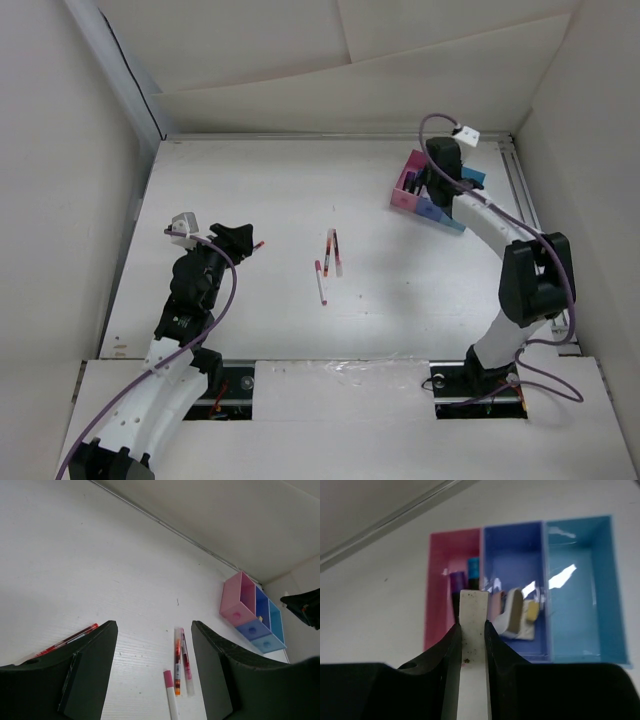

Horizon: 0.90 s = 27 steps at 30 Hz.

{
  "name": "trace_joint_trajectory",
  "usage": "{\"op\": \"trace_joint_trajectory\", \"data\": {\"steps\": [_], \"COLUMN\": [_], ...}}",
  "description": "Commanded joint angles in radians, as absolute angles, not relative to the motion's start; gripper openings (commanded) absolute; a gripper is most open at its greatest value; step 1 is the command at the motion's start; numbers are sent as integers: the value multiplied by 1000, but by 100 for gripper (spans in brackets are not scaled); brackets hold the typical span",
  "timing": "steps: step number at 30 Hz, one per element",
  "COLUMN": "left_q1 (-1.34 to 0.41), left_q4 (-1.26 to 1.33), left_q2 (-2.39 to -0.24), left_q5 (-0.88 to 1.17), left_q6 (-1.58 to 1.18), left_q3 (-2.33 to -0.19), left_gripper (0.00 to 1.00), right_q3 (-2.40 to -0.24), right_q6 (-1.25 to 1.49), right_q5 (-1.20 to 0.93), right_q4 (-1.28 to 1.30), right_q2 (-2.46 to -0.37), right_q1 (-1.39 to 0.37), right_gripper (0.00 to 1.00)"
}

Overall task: Sort the stationery into containers
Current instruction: Place the stationery in the storage box, then pick up the pen from the center of the board.

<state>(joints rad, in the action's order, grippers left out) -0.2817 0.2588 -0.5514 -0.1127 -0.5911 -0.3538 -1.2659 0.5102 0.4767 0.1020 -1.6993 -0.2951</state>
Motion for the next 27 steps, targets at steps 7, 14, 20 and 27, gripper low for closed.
{"op": "trace_joint_trajectory", "data": {"steps": [7,14,20,27], "left_q1": [-284,-284,-284,-284], "left_q4": [308,308,308,308], "left_q2": [-534,-543,-543,-534], "left_q5": [-106,-115,-115,-115], "left_q6": [-580,-580,-580,-580], "left_q3": [-390,-390,-390,-390], "left_gripper": [58,58,58,58], "right_q3": [-1342,-1387,-1341,-1263], "right_q6": [468,446,456,370], "right_q5": [483,417,394,286], "right_q4": [92,92,92,61], "right_q2": [-1796,-1819,-1732,-1680], "right_q1": [-155,-146,-173,-454], "right_gripper": [11,51,61,6]}}
